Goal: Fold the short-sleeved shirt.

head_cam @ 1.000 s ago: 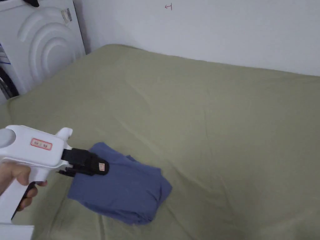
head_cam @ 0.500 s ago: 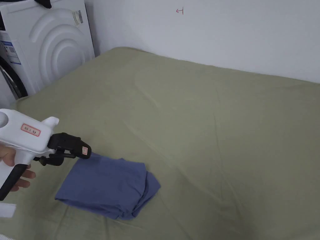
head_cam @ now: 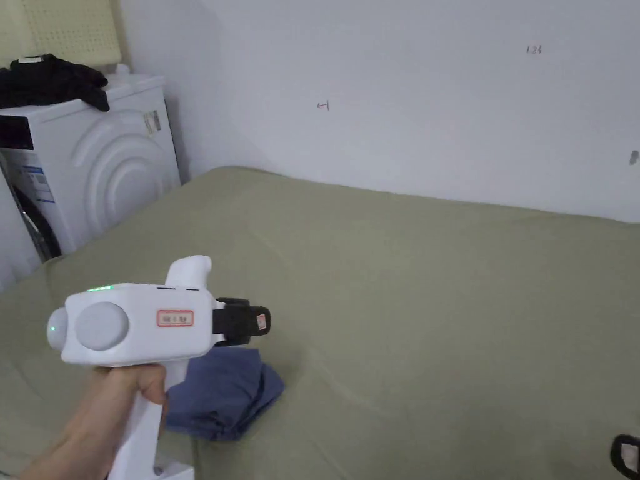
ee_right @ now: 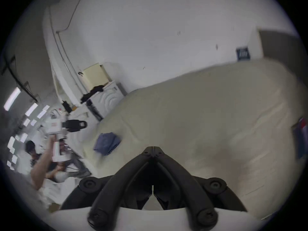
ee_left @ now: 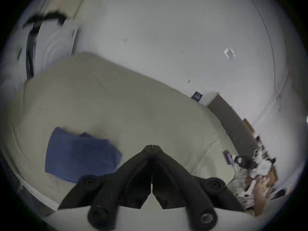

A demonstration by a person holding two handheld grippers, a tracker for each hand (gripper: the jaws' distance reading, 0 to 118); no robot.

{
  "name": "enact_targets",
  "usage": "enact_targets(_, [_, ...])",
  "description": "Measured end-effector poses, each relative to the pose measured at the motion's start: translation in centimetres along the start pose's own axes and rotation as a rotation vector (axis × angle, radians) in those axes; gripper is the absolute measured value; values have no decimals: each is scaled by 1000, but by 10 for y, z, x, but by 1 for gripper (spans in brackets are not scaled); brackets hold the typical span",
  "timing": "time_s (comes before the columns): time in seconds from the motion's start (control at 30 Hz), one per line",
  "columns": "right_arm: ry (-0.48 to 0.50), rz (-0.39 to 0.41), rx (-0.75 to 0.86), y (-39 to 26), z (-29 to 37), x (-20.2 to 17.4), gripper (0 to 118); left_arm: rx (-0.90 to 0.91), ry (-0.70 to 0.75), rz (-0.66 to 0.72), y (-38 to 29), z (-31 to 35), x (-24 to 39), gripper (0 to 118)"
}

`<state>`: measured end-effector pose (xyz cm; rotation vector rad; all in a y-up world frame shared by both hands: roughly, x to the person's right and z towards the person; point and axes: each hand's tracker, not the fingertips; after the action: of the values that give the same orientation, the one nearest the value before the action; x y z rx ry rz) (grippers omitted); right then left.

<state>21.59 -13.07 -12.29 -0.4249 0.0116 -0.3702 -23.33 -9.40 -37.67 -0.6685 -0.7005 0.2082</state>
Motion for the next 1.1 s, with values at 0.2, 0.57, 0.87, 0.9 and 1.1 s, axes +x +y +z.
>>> enact_targets(0.2, [-238, 222, 224, 7, 29, -40, 1, 258, 90, -212, -33, -5, 142, 0])
enact_targets(0.57, [-432, 296, 399, 19, 65, -64, 1, 446, 232, -365, -49, 0, 224, 0])
enact_targets(0.87, [-446, 295, 421, 26, 78, -58, 1, 431, 233, -348, -50, 5, 229, 0])
enact_targets(0.9, [-448, 298, 420, 26, 78, -58, 1, 432, 234, -347, -49, 6, 229, 0])
enact_targets(1.1, [-448, 299, 422, 30, 77, -59, 1, 434, 245, -361, -47, 6, 228, 0])
